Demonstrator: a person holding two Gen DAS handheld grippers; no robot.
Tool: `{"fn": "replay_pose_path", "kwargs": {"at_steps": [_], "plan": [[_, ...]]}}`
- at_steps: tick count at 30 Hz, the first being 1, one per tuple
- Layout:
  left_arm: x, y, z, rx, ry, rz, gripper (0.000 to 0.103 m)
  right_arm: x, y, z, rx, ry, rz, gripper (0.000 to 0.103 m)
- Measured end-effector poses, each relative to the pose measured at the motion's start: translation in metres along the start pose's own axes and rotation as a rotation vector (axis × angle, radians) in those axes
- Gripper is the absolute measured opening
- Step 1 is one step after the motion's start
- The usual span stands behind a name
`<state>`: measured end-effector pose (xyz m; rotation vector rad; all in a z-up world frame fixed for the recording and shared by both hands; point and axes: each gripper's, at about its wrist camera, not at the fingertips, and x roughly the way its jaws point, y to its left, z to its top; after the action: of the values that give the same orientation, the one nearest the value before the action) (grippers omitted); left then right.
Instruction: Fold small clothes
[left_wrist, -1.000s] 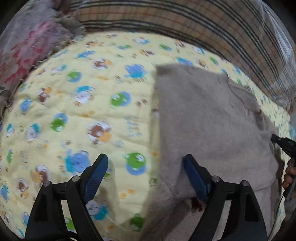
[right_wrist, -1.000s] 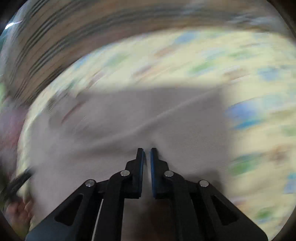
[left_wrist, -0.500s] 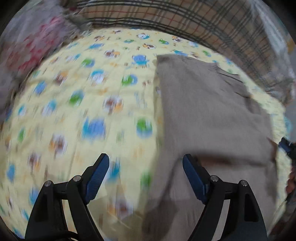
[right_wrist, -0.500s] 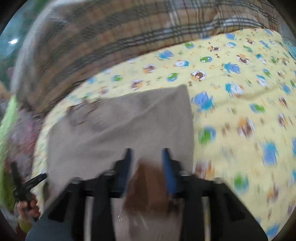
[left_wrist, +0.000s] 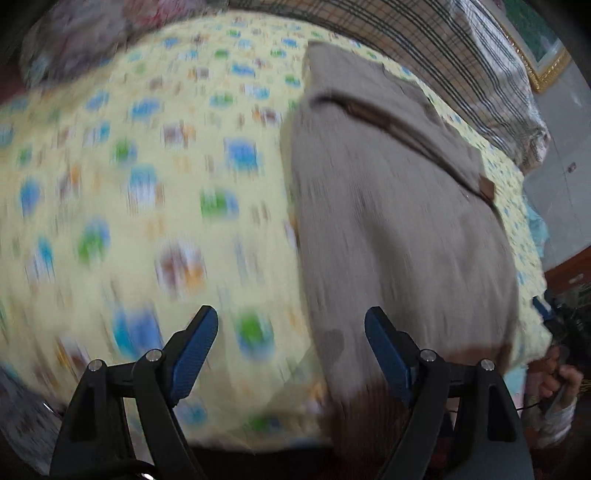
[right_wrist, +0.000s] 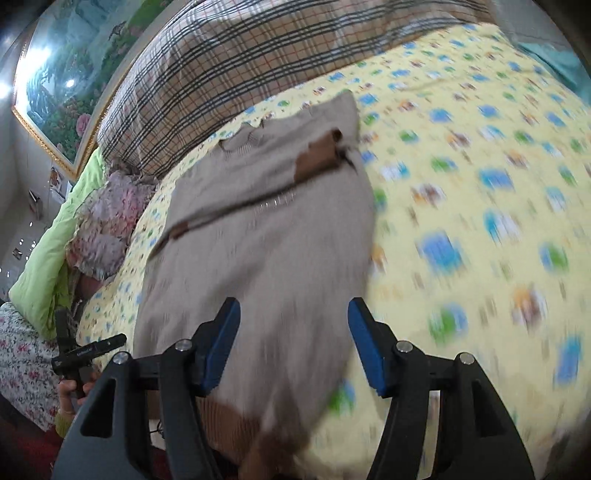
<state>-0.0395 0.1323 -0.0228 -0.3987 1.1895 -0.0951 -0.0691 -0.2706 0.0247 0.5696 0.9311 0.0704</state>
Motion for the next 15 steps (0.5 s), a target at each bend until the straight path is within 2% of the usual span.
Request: {"fn": "replay_pose_path", "kwargs": {"at_steps": [2, 4, 9, 12, 15], "plan": [[0.001, -0.003, -0.025, -0.019, 0.017, -0.038, 0.083, -0.008, -0.005, -0.022, 0.019, 0.019, 0.024, 0.062], [0.007, -0.011, -0.038, -0.013, 0.029, -0.054, 0.083, -0.011, -0.008, -0.047, 0.040, 0.040, 0.054, 0.062], [0.018, -0.032, -0.073, 0.079, 0.050, -0.016, 0.085, -0.002, -0.011, -0.089, 0.095, 0.092, 0.112, 0.062], [0.022, -0.038, -0.079, 0.104, 0.046, -0.005, 0.087, 0.006, -0.006, -0.100, 0.085, 0.106, 0.136, 0.062], [0.024, -0.035, -0.073, 0.055, 0.047, -0.046, 0.090, 0.014, -0.003, -0.103, 0.096, 0.108, 0.163, 0.062]]}}
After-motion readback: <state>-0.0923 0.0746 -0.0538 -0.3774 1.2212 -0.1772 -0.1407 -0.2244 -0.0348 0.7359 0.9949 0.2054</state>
